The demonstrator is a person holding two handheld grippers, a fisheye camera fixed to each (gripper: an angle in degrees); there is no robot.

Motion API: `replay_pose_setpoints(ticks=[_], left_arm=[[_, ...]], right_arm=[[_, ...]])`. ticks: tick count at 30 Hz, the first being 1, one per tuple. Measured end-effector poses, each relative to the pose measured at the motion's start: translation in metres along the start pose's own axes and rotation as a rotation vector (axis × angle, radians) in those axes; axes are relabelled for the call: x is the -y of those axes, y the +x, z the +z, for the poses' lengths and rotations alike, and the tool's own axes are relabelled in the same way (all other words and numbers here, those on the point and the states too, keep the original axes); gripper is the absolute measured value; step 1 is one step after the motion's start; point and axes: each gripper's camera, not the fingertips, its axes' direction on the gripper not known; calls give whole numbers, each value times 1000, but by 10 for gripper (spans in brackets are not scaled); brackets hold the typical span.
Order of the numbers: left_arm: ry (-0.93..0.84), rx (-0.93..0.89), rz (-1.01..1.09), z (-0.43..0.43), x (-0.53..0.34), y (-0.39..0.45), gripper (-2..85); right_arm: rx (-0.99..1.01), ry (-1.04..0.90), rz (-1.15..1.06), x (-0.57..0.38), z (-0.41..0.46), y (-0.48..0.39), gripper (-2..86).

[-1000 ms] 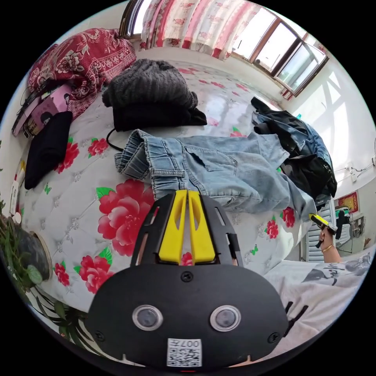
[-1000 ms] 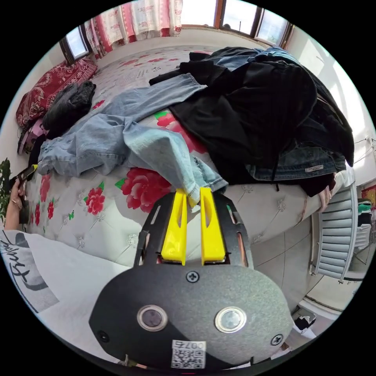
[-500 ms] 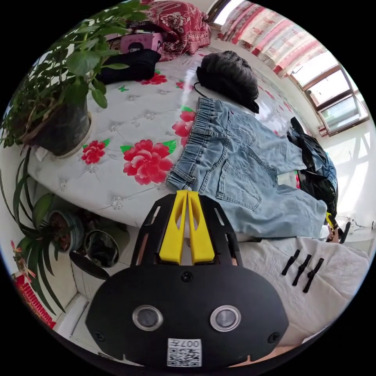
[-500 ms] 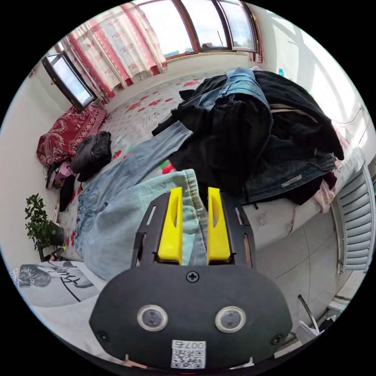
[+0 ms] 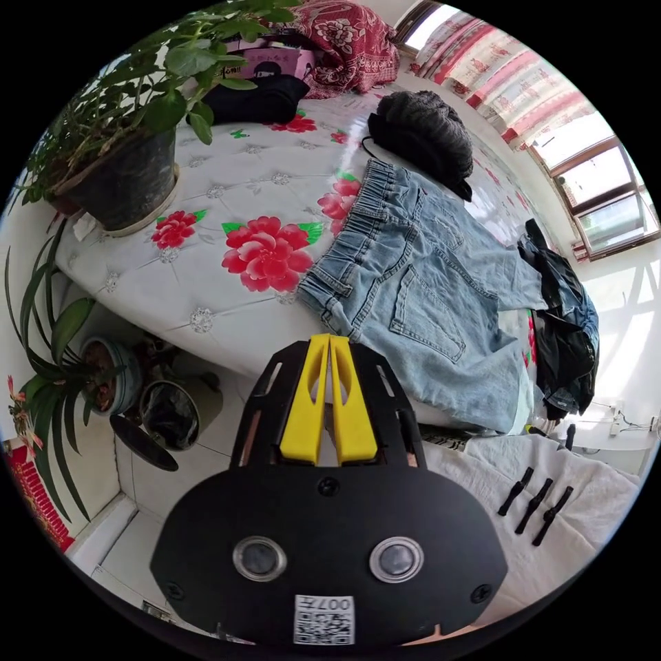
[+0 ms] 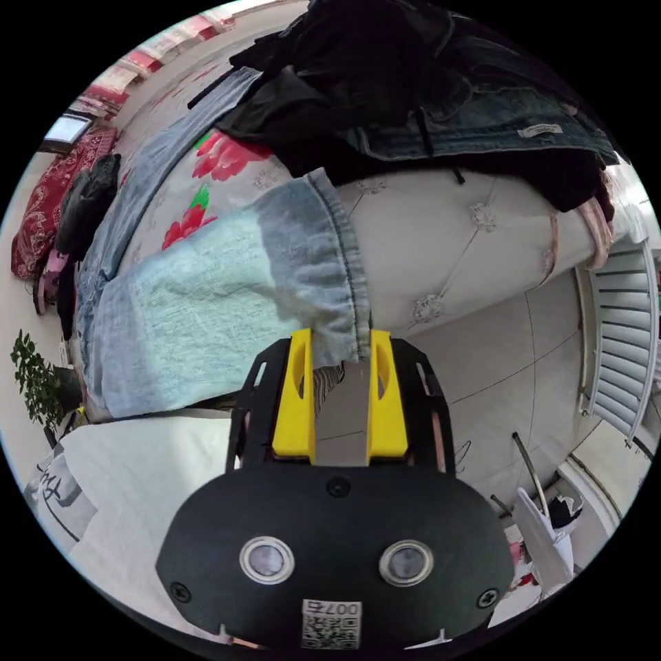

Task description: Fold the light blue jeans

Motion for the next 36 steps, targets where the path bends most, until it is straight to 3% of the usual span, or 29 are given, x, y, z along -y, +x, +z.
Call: replay_pose_setpoints(ticks=[4,10,13,16,19,22,27,31,36], left_arm=[[-45,106,-20,10,1,-2,-10],[-52,111,-45,8,-23,-6,-8],[13,74,-66,3,-41,-3,-5],[93,-17,-92,0,-46,0,25],[119,-50,-40,3,-33,15,51],[101,-38,16,20,-13,36,50],[123,-79,117,35,31,80,51],[131,-28,187,38,71,103,70],[182,39,281,43,145,135,81]], right_arm=[[-8,1,-121,22,-17,-22,31],[-15,287,-239,26,-123,-29,10],[-141,216,-230,34,-114,-20,5],[-202,28,-102,48,-75,-3,0],[-179,171,-123,47,-95,-20,0],[-168,276,-292,62,-112,-68,2],[-76,115,-557,109,-71,-159,13],[-96,-54,-615,128,-22,-194,27],[-129,-85,-703,138,-15,-209,45]])
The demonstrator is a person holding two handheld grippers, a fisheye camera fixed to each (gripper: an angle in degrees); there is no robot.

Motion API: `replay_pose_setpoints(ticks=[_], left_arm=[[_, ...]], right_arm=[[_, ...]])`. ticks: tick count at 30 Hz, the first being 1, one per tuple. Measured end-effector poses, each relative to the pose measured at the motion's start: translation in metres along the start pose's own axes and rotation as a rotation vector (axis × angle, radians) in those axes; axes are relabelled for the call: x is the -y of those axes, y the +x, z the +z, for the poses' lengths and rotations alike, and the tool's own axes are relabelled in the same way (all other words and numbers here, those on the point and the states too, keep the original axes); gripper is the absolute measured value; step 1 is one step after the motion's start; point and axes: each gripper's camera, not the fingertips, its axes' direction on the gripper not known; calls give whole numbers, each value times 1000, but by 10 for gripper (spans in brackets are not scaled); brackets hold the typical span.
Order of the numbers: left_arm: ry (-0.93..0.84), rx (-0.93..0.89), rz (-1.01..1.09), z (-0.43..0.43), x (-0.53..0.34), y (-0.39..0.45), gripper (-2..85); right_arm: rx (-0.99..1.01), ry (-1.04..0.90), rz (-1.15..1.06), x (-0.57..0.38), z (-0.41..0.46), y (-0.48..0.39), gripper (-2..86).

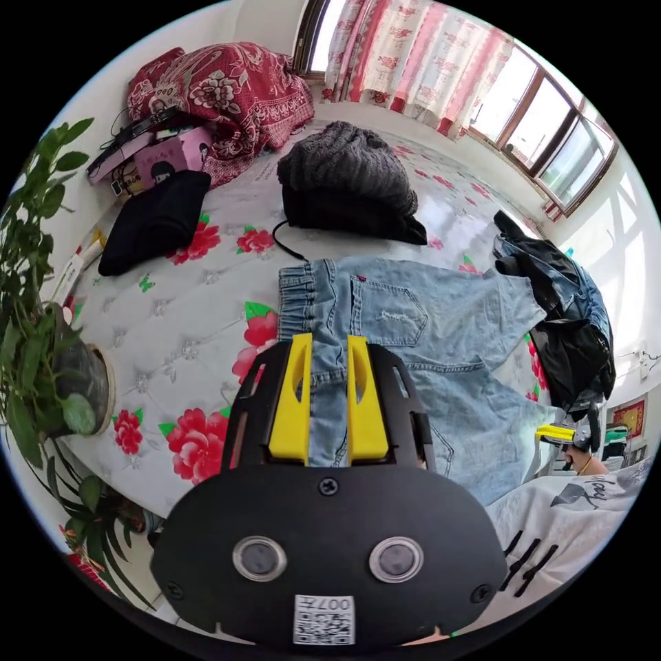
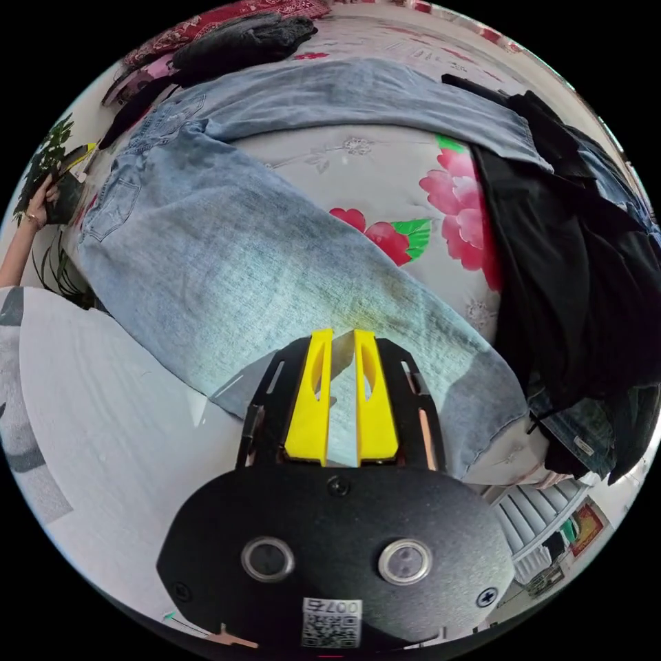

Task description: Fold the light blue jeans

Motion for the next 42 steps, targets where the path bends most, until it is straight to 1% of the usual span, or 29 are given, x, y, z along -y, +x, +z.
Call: replay_pose_setpoints(ticks=[1,4,5,6,9,10,12,13,14,15,19,20,21,22,23,24,26,28,30,31,33,34,36,37,39,40,42], left_arm=[[-3,5,10,5,10,1,81],[-29,33,50,33,59,10,79],[-29,38,65,45,79,13,79],[-30,40,87,57,98,17,79],[-84,52,144,101,138,24,83],[-106,57,154,111,143,25,84],[-229,88,179,156,159,28,86],[-267,101,185,167,161,29,86],[-350,116,197,187,163,32,83],[-331,148,215,188,166,38,79],[-374,195,245,194,171,48,50],[-364,189,239,194,170,45,35],[-349,168,219,192,168,39,21],[-341,150,199,191,168,35,14],[-331,105,144,188,167,25,6],[-313,56,84,182,166,15,1],[-264,-7,11,169,162,2,-4],[-213,-42,-13,150,156,-4,-7],[-143,-88,-8,116,145,-7,-8],[-124,-94,-6,106,142,-6,-8],[-40,-121,-1,59,123,-5,-8],[-12,-133,5,45,116,-4,-8],[104,-180,35,-8,83,-2,-8],[129,-191,41,-20,73,-2,-7],[201,-233,58,-58,29,-1,-7],[212,-239,62,-65,17,-1,-7],[228,-246,82,-81,-38,2,-7]], right_arm=[[22,-6,11,2,0,3,47],[156,-117,94,23,-1,25,57],[236,-75,97,33,-11,33,62],[256,53,127,44,-29,44,66],[202,305,180,90,-75,76,81],[182,331,190,103,-82,83,84],[86,403,210,160,-102,105,93],[59,417,212,174,-106,110,95],[8,427,203,203,-109,117,100],[-31,414,197,233,-108,124,103],[-76,304,197,308,-78,139,102],[-85,227,205,327,-57,143,96],[-86,107,213,340,-31,147,87],[-66,155,228,339,-35,148,78],[-24,225,285,333,-37,155,59],[33,224,322,330,-36,160,36],[23,142,292,325,-35,162,15],[-6,192,232,308,-46,156,6],[-2,380,175,266,-84,144,1],[7,444,165,252,-96,140,0],[26,670,154,186,-143,123,-1],[25,716,158,168,-153,117,-2],[-16,865,152,93,-183,93,-2],[-33,887,150,74,-189,87,-2],[-96,942,168,-3,-199,63,-2],[-115,945,173,-22,-199,57,-2],[-176,903,231,-90,-184,33,-2]])
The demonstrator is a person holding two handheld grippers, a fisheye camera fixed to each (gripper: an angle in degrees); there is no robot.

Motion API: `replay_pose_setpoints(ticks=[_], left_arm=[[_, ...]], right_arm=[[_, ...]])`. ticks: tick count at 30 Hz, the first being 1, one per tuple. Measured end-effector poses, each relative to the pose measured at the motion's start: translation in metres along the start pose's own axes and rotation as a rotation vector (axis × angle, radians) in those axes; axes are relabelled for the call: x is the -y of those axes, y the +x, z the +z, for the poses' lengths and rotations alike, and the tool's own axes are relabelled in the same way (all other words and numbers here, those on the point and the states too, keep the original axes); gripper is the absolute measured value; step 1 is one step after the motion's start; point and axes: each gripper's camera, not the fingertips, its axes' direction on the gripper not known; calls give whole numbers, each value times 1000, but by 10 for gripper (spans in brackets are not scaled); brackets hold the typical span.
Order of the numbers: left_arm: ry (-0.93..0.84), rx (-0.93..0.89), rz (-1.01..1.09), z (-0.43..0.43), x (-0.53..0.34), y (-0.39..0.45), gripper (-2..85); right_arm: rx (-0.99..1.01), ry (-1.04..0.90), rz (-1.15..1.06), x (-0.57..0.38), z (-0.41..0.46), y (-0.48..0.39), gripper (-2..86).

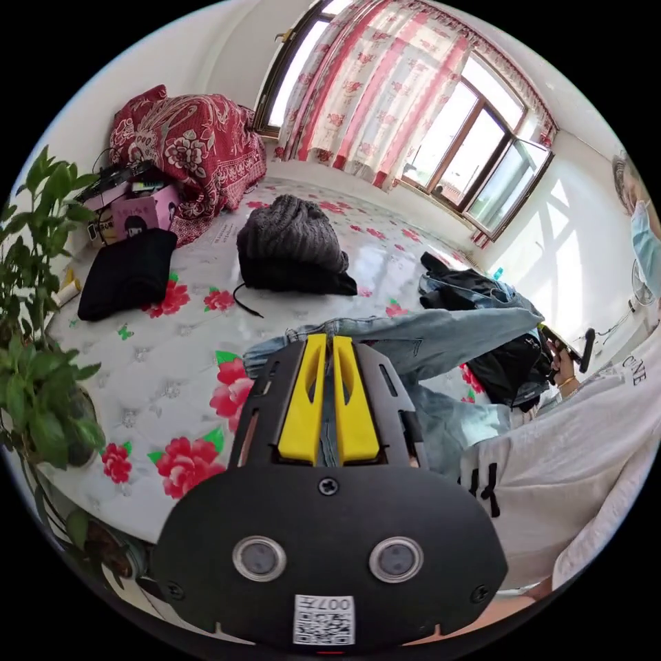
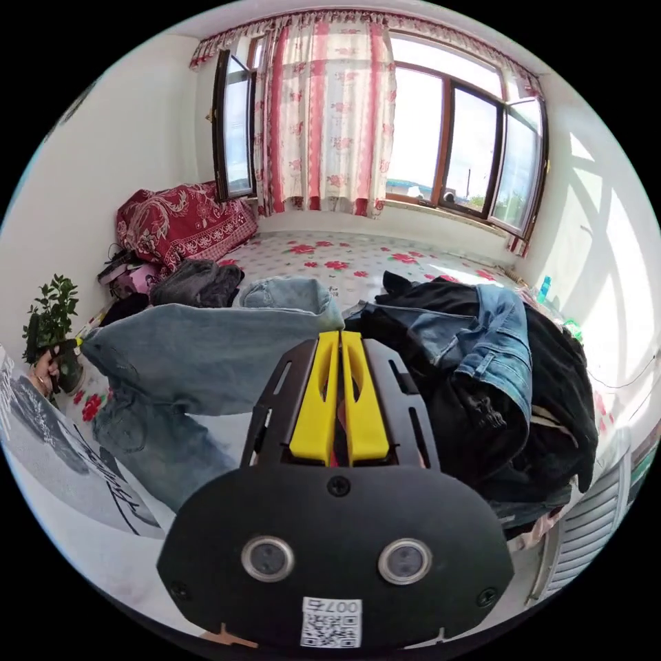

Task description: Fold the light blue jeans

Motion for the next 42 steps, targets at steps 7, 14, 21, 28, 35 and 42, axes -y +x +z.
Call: replay_pose_setpoints(ticks=[7,14,21,28,35,42], left_arm=[[-354,53,-305,70,-177,-20,-6],[-387,93,-107,84,-155,-4,-7],[-336,97,-79,74,-140,12,-7],[-272,64,-50,38,-113,30,-8],[-481,192,-4,77,-144,31,-7],[-478,127,-96,86,-150,17,-7]], right_arm=[[-46,-549,326,-198,12,-5,12],[-48,-430,451,-254,-14,14,69],[8,-462,402,-245,58,22,58],[23,-184,429,-241,-8,51,7],[51,-159,686,-360,-63,94,32],[65,-274,1037,-456,-53,118,68]])
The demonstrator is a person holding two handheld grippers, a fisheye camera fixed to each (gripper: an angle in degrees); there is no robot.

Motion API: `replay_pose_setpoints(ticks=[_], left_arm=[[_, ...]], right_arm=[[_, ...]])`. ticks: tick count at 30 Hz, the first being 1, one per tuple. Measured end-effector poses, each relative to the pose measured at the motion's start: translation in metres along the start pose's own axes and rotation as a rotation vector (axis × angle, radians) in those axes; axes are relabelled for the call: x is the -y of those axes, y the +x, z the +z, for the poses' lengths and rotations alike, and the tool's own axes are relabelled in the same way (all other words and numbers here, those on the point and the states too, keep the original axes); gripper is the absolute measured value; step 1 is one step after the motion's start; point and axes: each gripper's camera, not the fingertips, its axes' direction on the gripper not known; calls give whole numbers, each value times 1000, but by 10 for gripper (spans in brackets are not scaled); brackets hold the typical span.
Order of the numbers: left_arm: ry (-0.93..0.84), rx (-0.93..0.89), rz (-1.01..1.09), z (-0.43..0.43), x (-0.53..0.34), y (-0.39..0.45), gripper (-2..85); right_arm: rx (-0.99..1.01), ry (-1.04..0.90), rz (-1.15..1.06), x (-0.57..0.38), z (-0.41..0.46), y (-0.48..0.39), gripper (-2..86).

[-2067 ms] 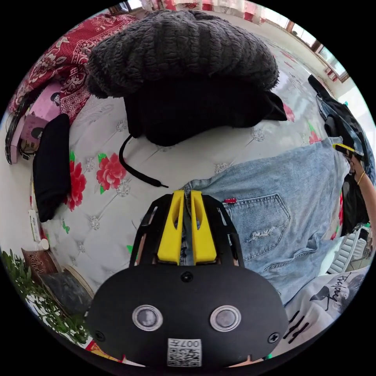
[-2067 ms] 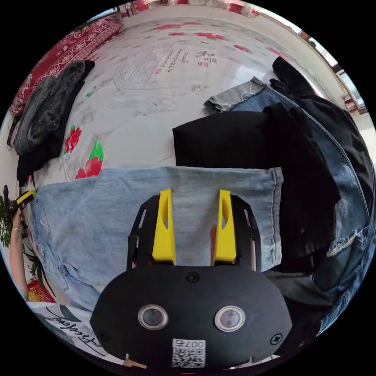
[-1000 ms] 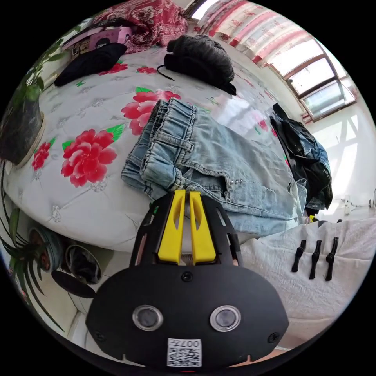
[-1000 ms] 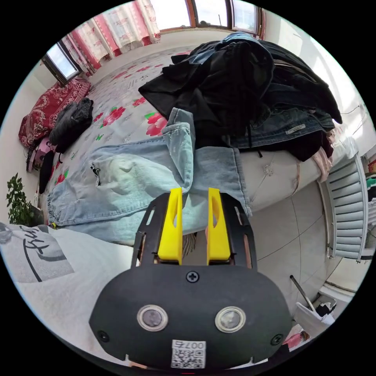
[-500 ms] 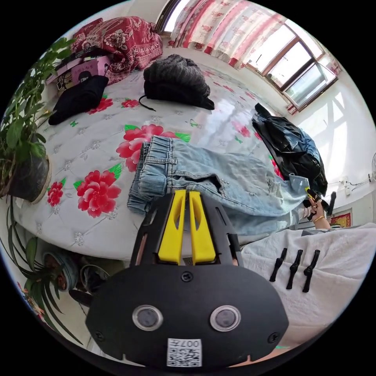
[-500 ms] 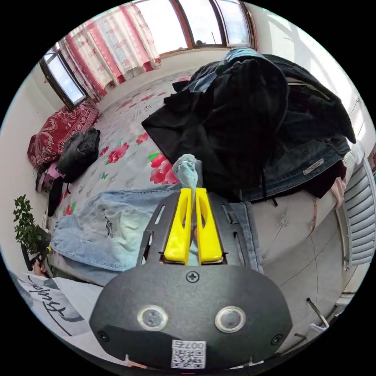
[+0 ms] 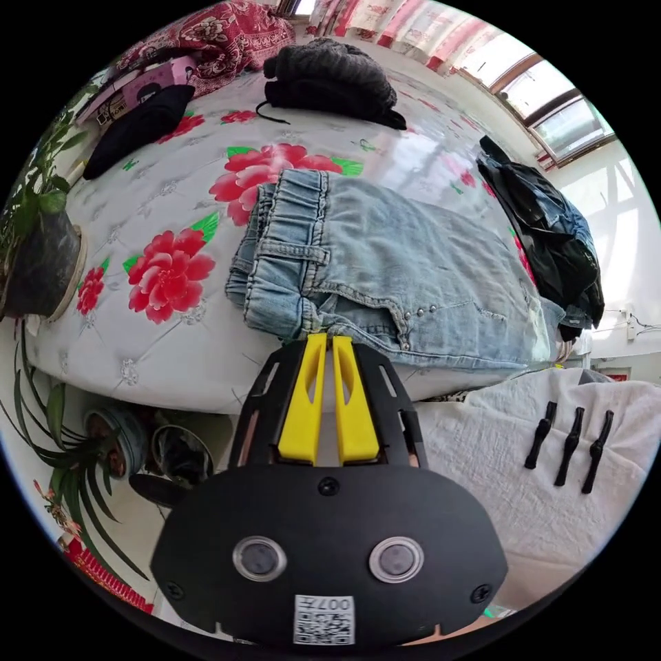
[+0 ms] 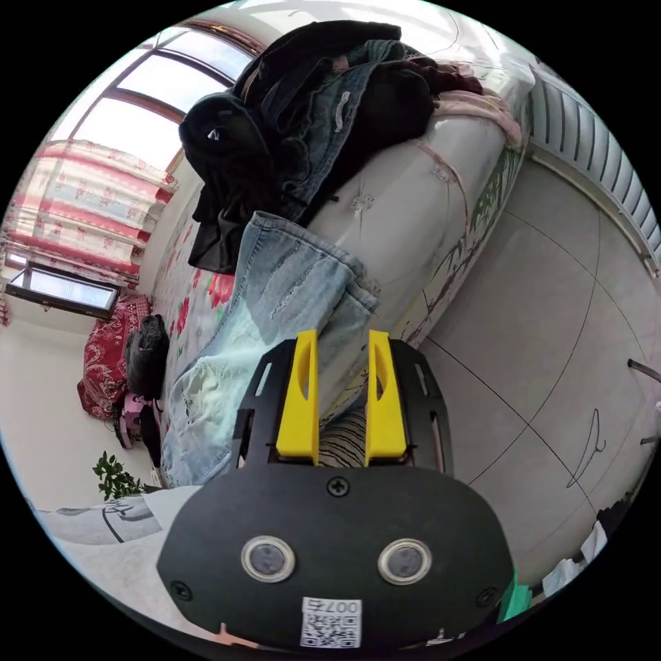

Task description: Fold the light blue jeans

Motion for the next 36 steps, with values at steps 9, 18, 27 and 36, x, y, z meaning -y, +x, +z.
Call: replay_pose_setpoints(ticks=[9,18,27,36], left_arm=[[93,23,145,-50,8,6,-8],[93,43,141,-62,15,-9,-5],[46,-120,-147,-28,11,-77,27],[276,-334,-428,-67,-34,-153,88]], right_arm=[[-77,21,-27,29,19,-8,54],[-144,155,-276,26,-21,-40,5],[-27,-43,91,16,24,49,94],[308,14,360,10,54,67,90]])
